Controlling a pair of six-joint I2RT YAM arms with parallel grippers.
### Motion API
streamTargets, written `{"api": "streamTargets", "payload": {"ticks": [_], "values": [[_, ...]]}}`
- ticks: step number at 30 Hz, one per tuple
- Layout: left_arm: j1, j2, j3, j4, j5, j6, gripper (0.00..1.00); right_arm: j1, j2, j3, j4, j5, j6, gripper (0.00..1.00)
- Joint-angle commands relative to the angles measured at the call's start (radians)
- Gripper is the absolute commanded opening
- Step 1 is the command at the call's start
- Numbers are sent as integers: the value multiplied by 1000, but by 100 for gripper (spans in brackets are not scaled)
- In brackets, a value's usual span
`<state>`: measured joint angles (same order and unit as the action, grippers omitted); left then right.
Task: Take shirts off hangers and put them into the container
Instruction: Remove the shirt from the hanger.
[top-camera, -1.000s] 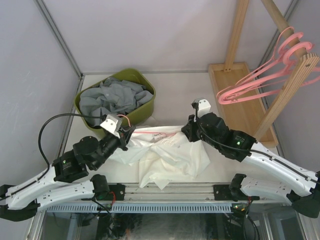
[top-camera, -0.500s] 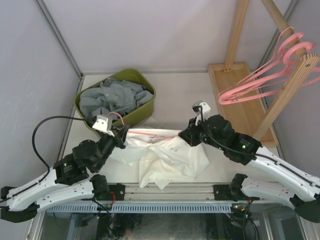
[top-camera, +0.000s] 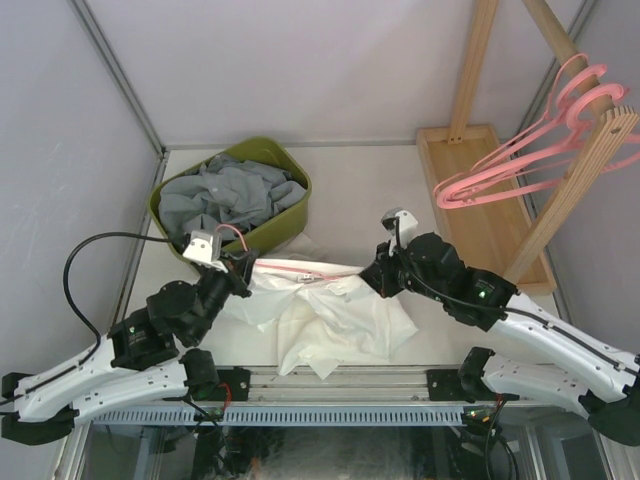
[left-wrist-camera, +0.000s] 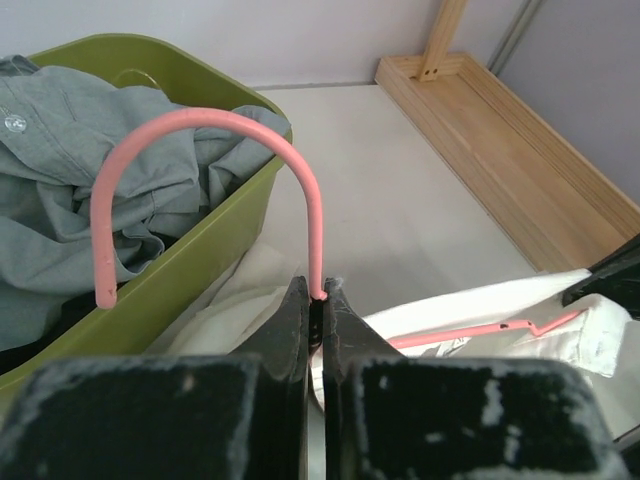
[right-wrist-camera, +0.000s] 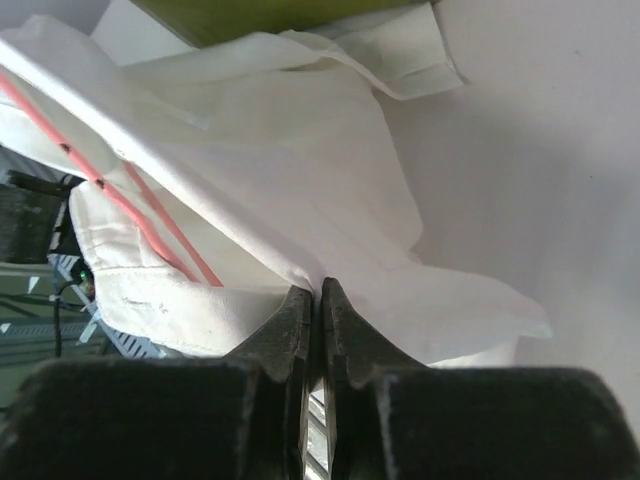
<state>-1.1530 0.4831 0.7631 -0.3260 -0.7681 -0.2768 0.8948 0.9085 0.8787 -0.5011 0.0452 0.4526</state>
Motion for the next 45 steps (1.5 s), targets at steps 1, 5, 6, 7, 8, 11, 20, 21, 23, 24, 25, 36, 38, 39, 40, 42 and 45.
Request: {"api": "streamTargets", "payload": {"ticks": [1,5,6,7,8,11,20,21,23,24,25,36,38,39,40,42,45], "values": [[17,-52,29,122,-182,-31,0,-27,-87,-33,-70,23,-65,0],[18,-31,35,85,-226,-75,0,-25,-219,-108,122,-113,-70,0],[18,-24,40,68,-239,-83,0,-25,-255,-120,149,-154,-67,0],[18,-17,45,58,-244,-82,0,-26,-276,-126,163,-189,-58,0],[18,-10,47,65,-227,-66,0,-29,-288,-129,167,-220,-45,0],[19,25,55,110,-102,69,0,-49,-282,-130,134,-273,27,0],[18,-42,6,228,-47,62,0,-71,-172,-234,23,-51,66,0],[18,-51,6,229,-45,62,0,-71,-172,-241,30,-21,72,0],[18,-52,26,170,-63,51,0,-69,-186,-242,86,-9,67,0],[18,-51,31,152,-71,44,0,-67,-199,-245,125,-19,62,0],[18,-52,33,142,-85,34,0,-63,-214,-246,164,-41,49,0],[21,-61,44,-31,-392,-138,0,15,-349,-302,389,-308,-16,0],[31,-109,22,7,-375,-125,0,22,-333,-339,412,-293,66,0],[32,-133,2,59,-329,-82,0,34,-319,-355,412,-254,85,0],[32,-147,-17,118,-291,-58,0,44,-305,-367,411,-206,99,0],[32,-142,-24,128,-217,-28,0,55,-270,-365,419,-114,78,0],[33,-84,22,41,-137,0,0,59,-258,-315,418,-74,5,11]]}}
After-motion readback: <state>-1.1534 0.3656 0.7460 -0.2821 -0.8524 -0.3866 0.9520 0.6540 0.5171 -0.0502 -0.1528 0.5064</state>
